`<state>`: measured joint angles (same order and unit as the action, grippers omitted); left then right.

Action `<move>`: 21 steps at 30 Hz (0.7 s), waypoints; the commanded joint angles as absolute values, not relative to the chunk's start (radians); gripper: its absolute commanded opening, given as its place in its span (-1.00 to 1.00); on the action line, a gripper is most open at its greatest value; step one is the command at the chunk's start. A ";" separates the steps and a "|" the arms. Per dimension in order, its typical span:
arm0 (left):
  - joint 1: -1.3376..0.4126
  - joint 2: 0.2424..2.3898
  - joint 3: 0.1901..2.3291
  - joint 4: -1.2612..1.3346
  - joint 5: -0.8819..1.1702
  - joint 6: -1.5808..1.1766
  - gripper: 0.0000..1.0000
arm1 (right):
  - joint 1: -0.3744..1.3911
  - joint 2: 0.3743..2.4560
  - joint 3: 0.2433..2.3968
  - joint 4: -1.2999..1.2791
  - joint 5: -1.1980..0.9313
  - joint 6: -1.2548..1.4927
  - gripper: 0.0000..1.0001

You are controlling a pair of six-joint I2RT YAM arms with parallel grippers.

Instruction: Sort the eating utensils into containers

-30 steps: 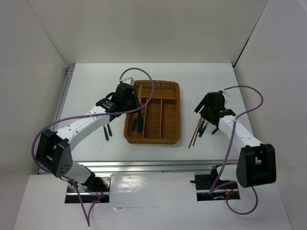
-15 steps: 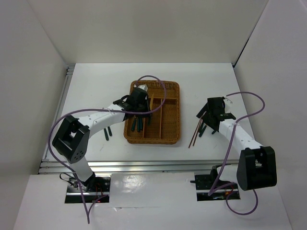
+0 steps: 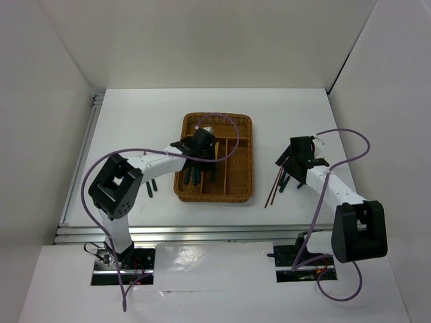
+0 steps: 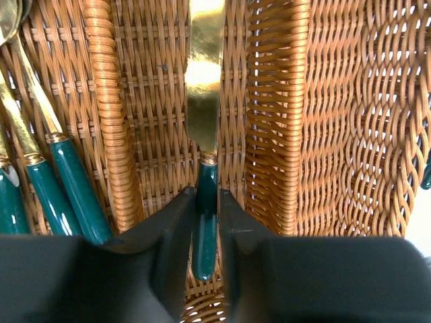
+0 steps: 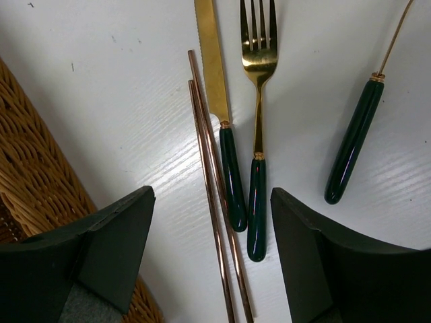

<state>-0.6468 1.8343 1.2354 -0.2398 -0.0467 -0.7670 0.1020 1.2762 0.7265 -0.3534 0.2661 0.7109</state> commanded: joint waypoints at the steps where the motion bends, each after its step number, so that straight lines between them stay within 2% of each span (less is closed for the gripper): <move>1: -0.649 1.850 1.287 -0.228 -0.055 -0.784 -0.26 | 0.097 1.298 0.724 -0.302 0.272 0.695 0.54; 5: -0.649 1.861 1.305 -0.241 -0.064 -0.773 -0.03 | 0.097 1.331 0.742 -0.293 0.272 0.686 0.49; 9: -0.649 1.826 1.305 -0.259 -0.064 -0.762 0.00 | 0.097 1.362 0.742 -0.275 0.262 0.686 0.46; 11: -0.649 1.809 1.305 -0.270 -0.074 -0.762 0.06 | 0.097 1.374 0.742 -0.264 0.262 0.686 0.43; 12: -0.649 1.799 1.305 -0.270 -0.083 -0.750 0.16 | 0.097 1.374 0.742 -0.264 0.262 0.686 0.43; 16: -0.649 1.743 1.305 -0.290 -0.106 -0.730 0.38 | 0.097 1.430 0.742 -0.242 0.271 0.686 0.29; 17: -0.649 1.720 1.305 -0.290 -0.106 -0.730 0.38 | 0.097 1.439 0.753 -0.242 0.272 0.686 0.19; 19: -0.649 1.700 1.296 -0.290 -0.117 -0.720 0.41 | 0.097 1.457 0.762 -0.242 0.272 0.686 0.16; 21: -0.649 1.677 1.284 -0.290 -0.127 -0.719 0.41 | 0.097 1.471 0.772 -0.242 0.272 0.686 0.04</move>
